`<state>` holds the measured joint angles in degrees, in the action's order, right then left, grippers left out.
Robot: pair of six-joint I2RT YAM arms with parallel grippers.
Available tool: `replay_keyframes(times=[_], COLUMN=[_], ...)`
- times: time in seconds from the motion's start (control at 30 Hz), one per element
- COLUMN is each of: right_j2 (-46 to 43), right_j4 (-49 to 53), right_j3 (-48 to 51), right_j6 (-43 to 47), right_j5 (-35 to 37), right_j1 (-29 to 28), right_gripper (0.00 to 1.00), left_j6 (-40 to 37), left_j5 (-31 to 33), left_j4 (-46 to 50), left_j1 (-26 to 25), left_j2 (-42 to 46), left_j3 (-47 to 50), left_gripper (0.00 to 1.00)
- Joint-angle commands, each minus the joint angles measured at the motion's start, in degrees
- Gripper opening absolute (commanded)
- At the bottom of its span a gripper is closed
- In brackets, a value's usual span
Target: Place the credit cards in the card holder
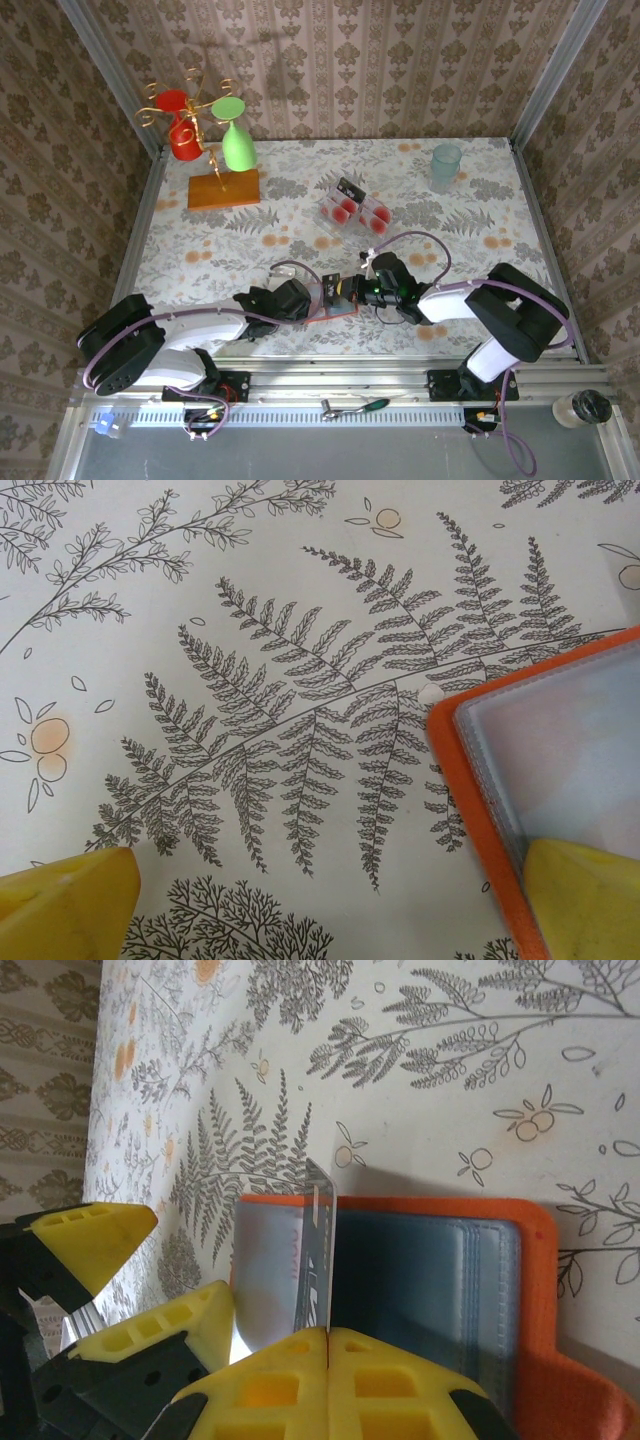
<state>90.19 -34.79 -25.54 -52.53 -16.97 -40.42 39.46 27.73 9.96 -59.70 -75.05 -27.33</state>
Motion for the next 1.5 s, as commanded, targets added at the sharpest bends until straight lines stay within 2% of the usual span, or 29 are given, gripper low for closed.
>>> replay_keyframes(times=[0.0, 0.23, 0.47, 1.47], right_j2=[2.12, 2.32, -0.09, -0.70], right_j4=[-1.64, -2.76, -0.02, 7.45], right_j3=[-0.02, 0.58, 1.63, 1.24], right_j6=[1.50, 0.68, 1.17, 2.33], right_j5=[-2.32, -2.60, -1.07, -3.77], right_j1=[0.04, -0.07, -0.05, -0.09], right_gripper=[0.00, 0.00, 0.00, 0.00], left_j6=[1.04, 0.97, 0.86, 1.21], left_j5=[0.58, 0.58, 0.49, 0.44], left_j4=[0.59, 0.50, 0.25, -0.03], left_j1=[-0.52, -0.63, -0.59, -0.65], left_j2=[-0.88, -1.24, -1.68, -2.10], left_j3=[0.76, 0.44, 0.20, 0.26], left_gripper=[1.00, 1.00, 1.00, 1.00])
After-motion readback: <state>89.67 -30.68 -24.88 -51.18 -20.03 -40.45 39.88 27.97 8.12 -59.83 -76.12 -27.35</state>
